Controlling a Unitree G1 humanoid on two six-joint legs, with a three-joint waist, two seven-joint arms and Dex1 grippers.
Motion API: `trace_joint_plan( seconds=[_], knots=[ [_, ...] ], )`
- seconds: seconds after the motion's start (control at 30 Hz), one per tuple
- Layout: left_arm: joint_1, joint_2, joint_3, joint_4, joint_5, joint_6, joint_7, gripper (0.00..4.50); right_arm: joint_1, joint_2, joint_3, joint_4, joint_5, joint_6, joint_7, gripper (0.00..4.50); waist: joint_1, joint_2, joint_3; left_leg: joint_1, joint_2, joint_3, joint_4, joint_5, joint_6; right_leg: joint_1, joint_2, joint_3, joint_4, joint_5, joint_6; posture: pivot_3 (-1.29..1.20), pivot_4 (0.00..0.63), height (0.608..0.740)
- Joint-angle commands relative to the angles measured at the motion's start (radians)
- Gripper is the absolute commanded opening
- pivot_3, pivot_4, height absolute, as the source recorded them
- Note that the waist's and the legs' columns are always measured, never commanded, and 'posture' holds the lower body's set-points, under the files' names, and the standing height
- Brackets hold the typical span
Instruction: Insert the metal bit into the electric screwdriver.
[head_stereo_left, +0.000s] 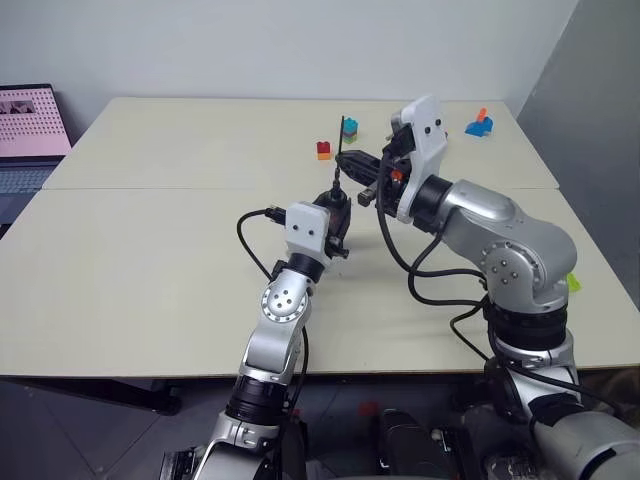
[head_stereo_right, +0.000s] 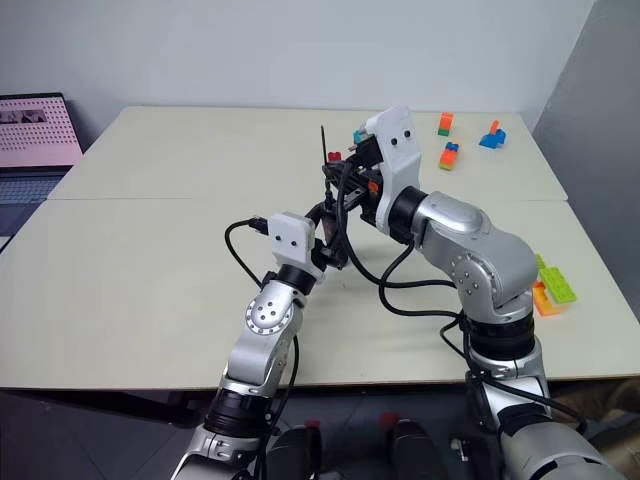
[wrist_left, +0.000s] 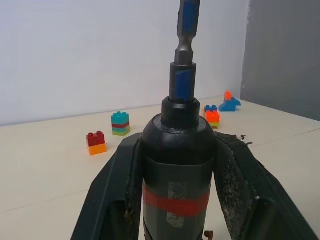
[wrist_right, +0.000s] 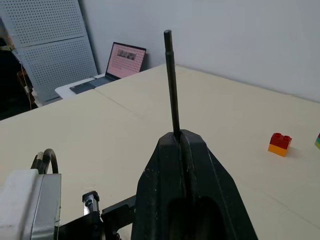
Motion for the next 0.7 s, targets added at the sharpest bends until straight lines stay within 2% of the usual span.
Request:
trace_joint_plan(
  seconds=[0.03, 0.17, 0.33, 0.7],
  knots=[
    [-0.016, -0.007, -0.006, -0.022, 0.004, -0.03, -0.001, 1.65, -0.022, -0.043, 0.03, 0.053, 0.037, 0.037, 0.105, 0.0, 0.0, 0.0, 0.0, 0.0, 0.0, 0.0, 0.0, 0.0, 0.0, 0.0, 0.0, 0.0, 0.0, 0.0, 0.0, 0.0, 0.15, 0.74],
    [-0.011, -0.007, -0.007, -0.027, 0.004, -0.029, 0.0, 1.65, -0.053, -0.08, 0.042, 0.1, 0.03, 0.017, 0.173, 0.0, 0.0, 0.0, 0.0, 0.0, 0.0, 0.0, 0.0, 0.0, 0.0, 0.0, 0.0, 0.0, -0.001, 0.0, 0.0, 0.0, 0.15, 0.74],
    [-0.009, -0.004, -0.006, -0.027, 0.004, -0.028, 0.0, 1.65, -0.073, -0.073, 0.04, 0.116, 0.024, 0.019, 0.176, 0.0, -0.001, 0.0, 0.0, 0.0, 0.0, 0.0, 0.0, 0.0, 0.0, 0.0, 0.0, 0.0, -0.001, 0.0, 0.0, 0.0, 0.15, 0.74],
    [-0.012, 0.0, -0.006, -0.024, 0.006, -0.032, -0.005, 1.65, -0.095, -0.003, -0.015, 0.095, 0.041, 0.102, 0.078, 0.0, 0.0, 0.0, 0.0, 0.0, 0.0, 0.0, 0.0, 0.0, 0.0, 0.0, 0.0, 0.0, -0.001, 0.0, 0.0, 0.0, 0.15, 0.74]
  ],
)
